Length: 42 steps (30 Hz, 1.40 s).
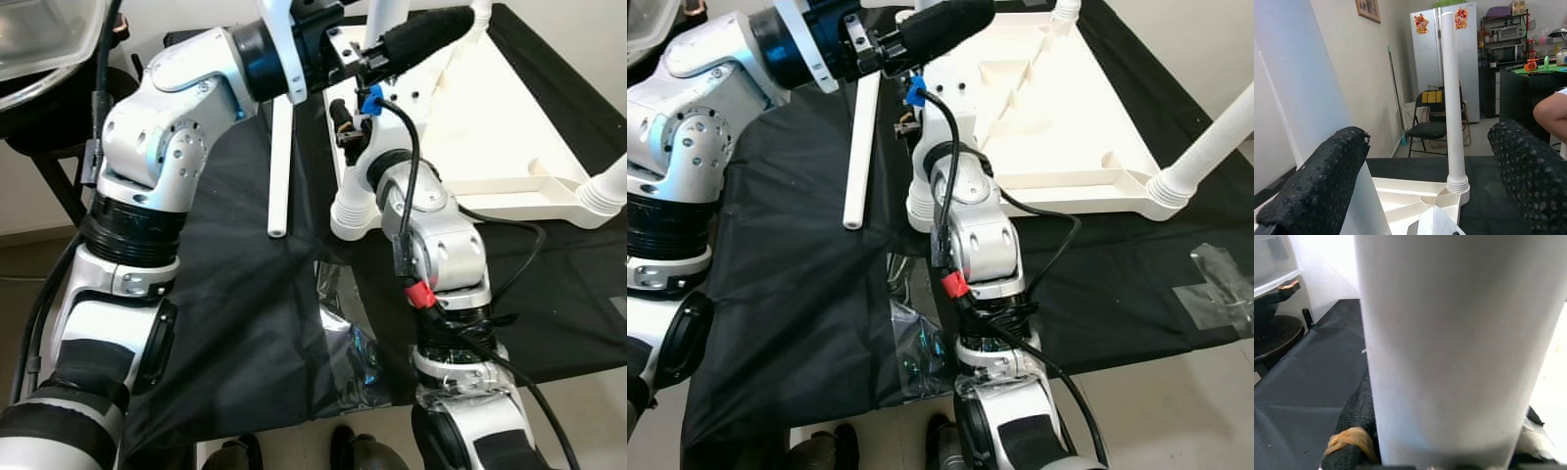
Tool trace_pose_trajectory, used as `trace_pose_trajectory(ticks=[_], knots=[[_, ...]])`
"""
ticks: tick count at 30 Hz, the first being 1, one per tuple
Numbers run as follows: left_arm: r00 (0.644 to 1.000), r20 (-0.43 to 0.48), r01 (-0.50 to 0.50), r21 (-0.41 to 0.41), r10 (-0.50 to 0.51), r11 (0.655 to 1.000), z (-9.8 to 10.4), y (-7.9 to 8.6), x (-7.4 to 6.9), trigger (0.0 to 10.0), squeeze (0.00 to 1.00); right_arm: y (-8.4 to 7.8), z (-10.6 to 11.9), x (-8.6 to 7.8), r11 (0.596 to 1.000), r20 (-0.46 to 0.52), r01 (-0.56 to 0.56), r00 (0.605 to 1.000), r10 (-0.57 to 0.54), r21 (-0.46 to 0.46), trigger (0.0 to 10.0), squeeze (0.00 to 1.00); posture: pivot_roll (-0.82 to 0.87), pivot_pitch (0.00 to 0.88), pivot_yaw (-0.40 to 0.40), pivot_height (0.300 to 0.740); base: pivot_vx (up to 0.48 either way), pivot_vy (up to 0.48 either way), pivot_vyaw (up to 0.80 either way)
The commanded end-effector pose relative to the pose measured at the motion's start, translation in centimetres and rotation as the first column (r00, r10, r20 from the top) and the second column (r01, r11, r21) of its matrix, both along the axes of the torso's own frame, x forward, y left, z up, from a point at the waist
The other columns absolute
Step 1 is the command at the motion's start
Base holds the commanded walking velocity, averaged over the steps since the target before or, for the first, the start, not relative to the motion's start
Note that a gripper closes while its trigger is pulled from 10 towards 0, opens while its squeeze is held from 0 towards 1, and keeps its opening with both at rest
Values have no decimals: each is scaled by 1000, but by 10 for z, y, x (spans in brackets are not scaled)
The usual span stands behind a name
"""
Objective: Building children table
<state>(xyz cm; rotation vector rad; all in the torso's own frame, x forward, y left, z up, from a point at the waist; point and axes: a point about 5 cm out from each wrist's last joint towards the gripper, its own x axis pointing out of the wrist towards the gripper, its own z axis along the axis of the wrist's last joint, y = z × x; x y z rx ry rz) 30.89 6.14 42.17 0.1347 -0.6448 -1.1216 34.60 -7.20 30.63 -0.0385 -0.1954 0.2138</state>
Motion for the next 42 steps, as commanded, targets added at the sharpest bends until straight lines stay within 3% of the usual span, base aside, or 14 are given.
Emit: trace_pose_trajectory(ticks=[1,8,14,26,33,36,40,42], knots=[[996,-71,-58,34,60,998,-9,-1,12,10000,0,15,-38,2,997,-156,-73,986,65,-41,10000,0,33,264,-24,740,0,0,0],[986,-109,-124,30,126,992,-8,6,20,10000,0,17,-37,2,996,-155,-77,985,70,-37,10000,0,31,260,-27,740,0,0,0],[951,-220,-228,-24,218,973,-5,17,33,10000,0,18,-36,1,996,-154,-82,985,76,-32,10000,0,30,263,-27,740,0,0,0],[946,-274,-200,-69,174,977,-2,26,33,10000,0,18,-36,0,996,-155,-82,985,77,-27,10000,0,24,268,-25,740,0,0,0],[908,-312,-304,-33,279,952,-4,50,41,10000,0,18,-35,0,996,-157,-82,985,78,-20,10000,0,24,271,-27,740,0,0,0],[917,-309,-273,-25,252,962,-4,52,38,10000,0,18,-35,0,996,-157,-81,985,77,-20,10000,0,22,271,-25,740,0,0,0],[949,-277,-156,-4,149,988,-3,53,25,10000,0,18,-35,0,997,-156,-81,985,77,-19,10000,0,22,272,-25,740,0,0,0],[962,-271,-25,4,25,1000,-4,51,14,10000,0,18,-35,0,997,-156,-80,985,76,-18,10000,0,21,272,-24,740,0,0,0]])
